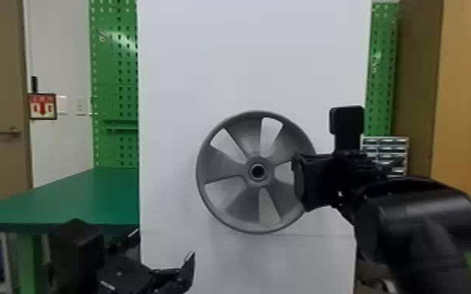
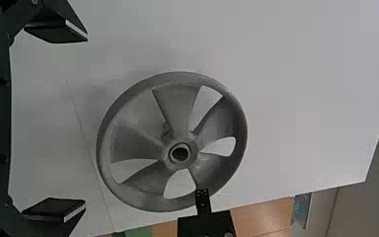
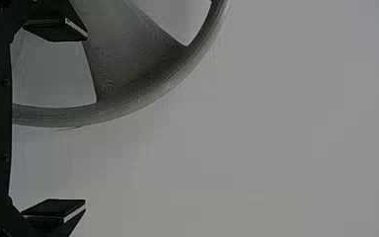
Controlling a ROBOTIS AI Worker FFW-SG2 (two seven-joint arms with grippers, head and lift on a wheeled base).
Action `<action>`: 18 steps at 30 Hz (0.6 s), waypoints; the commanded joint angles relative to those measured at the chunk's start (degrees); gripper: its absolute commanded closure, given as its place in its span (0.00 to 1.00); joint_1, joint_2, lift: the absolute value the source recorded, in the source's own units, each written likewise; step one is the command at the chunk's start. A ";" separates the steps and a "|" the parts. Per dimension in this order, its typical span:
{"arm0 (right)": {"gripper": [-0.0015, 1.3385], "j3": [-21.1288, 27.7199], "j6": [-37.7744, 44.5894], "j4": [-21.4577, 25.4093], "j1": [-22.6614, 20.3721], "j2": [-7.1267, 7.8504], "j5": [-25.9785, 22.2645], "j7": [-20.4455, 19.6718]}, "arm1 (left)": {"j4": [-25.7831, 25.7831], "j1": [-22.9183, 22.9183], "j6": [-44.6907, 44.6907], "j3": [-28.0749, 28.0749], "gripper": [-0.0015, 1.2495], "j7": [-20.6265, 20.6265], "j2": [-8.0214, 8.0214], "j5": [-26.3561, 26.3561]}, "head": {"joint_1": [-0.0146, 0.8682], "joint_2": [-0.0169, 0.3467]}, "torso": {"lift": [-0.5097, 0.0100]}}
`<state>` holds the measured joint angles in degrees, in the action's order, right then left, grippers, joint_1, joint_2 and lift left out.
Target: Hold the wheel and insert it
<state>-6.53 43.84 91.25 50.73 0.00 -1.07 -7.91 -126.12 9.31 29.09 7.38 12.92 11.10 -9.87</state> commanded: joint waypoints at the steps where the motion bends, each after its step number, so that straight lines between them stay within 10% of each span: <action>1: 0.08 -0.33 0.37 5.16 -2.22 -0.05 -0.68 0.00 | -0.01 -0.17 -0.26 -0.09 0.08 0.00 -0.11 -0.06 | 0.13 0.09 | 0.13; 18: 0.08 -0.77 -0.07 23.80 -17.25 -0.05 -3.85 0.00 | -0.80 -1.75 -0.97 -3.43 0.08 0.00 -0.99 0.38 | 0.13 0.09 | 0.13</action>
<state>-7.82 45.10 111.88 37.60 0.00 -3.81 -7.91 -126.67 7.72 28.06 4.45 12.92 10.12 -9.64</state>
